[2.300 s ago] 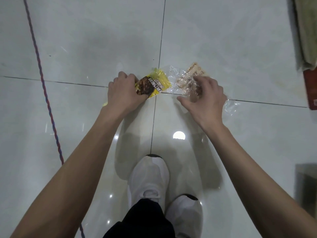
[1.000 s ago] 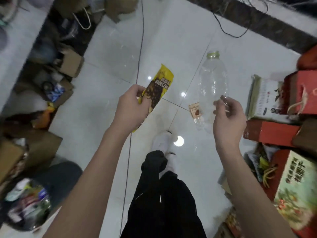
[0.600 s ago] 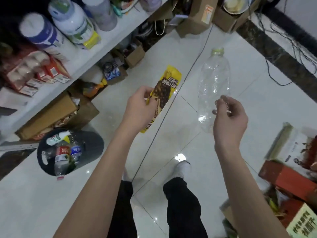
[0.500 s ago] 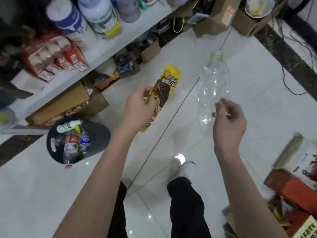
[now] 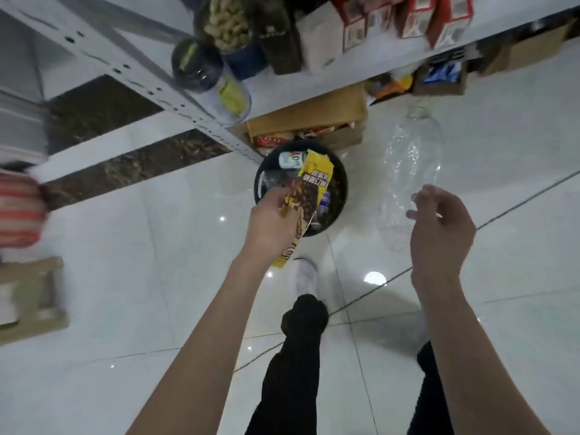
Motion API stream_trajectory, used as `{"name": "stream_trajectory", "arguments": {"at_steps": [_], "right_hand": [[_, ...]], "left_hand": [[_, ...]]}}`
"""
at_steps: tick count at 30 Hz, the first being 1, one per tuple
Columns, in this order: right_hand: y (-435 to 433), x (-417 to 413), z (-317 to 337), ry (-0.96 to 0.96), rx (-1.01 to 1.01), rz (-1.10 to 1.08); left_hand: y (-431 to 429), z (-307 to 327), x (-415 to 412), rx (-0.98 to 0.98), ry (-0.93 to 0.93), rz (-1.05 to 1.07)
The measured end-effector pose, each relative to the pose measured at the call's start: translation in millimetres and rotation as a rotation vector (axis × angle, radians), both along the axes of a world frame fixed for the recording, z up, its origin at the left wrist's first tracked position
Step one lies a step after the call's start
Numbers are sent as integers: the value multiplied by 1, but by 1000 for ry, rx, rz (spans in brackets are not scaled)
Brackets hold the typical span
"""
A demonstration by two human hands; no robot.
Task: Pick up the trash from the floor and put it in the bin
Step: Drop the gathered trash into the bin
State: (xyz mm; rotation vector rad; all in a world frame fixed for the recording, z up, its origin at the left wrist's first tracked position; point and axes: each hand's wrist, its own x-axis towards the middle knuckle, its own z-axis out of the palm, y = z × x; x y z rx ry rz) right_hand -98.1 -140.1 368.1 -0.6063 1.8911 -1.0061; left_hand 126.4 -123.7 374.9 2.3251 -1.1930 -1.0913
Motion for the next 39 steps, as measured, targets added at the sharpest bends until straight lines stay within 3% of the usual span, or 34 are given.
{"name": "stream_trajectory", "arguments": {"at_steps": [6,13,18,26,32,39], "right_hand": [[6,61,-56,110,84,154],[9,97,-102,187,134,199],[7,121,-129,212,156,219],[8,142,-149,201,254,400],[18,107,-131,213,218,288],[32,21,-100,183,132,145]], "left_hand": [[8,-64,86,47,-50,185],[-15,-130,113,96,32,219],[-23,-155,121,154,-12,155],[-9,-147,133,169,-63,142],[-15,-119,100,56,-79,76],[-35,-82,-3,0,-14,-78]]}}
